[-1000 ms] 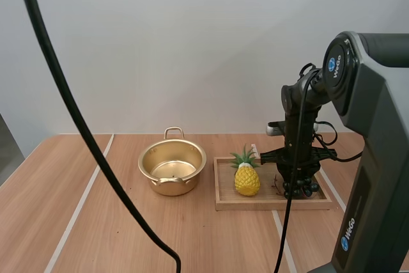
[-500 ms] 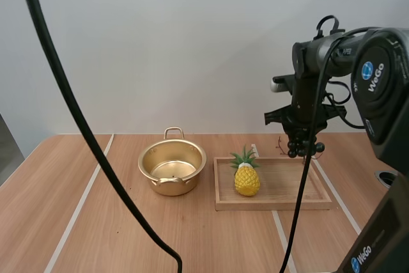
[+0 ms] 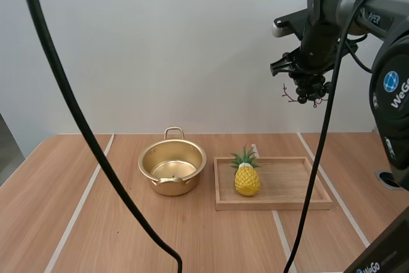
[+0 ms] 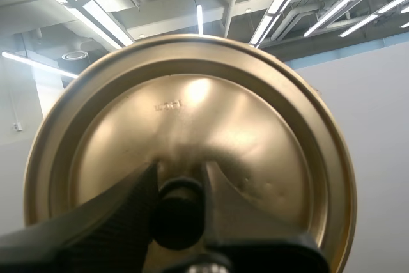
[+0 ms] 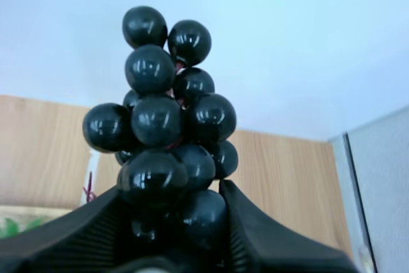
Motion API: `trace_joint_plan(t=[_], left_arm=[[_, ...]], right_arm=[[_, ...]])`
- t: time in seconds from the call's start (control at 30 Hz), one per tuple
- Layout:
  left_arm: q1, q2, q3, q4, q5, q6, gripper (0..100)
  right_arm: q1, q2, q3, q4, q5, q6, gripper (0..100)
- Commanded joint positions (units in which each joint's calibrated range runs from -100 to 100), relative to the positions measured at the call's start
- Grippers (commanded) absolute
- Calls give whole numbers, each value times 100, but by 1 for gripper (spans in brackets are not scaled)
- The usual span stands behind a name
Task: Open the pot, put the grape inside, and close it
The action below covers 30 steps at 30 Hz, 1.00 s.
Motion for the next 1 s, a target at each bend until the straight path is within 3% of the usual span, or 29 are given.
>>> trace_joint_plan(t=[0.0, 0.27, 0.4, 0.63, 0.87, 0.97], left_arm=[[-7, 18, -30, -91, -127, -25, 0], [-7, 18, -30, -91, -127, 53, 0], [-7, 18, -30, -91, -127, 196, 0], [-7, 18, -30, -91, -127, 196, 0], [-7, 18, -30, -91, -127, 196, 0], [-7, 18, -30, -91, -127, 196, 0]], right_arm=[[-22, -106, -172, 744, -22, -445, 0], [-22, -106, -177, 3699, 823, -2072, 0], [53, -106, -177, 4544, 1528, -2543, 0], [572, -106, -177, 4669, 1920, -3065, 0], [1172, -61, -177, 4585, 1920, -3112, 0], [1379, 56, -177, 4270, 1920, -3112, 0]])
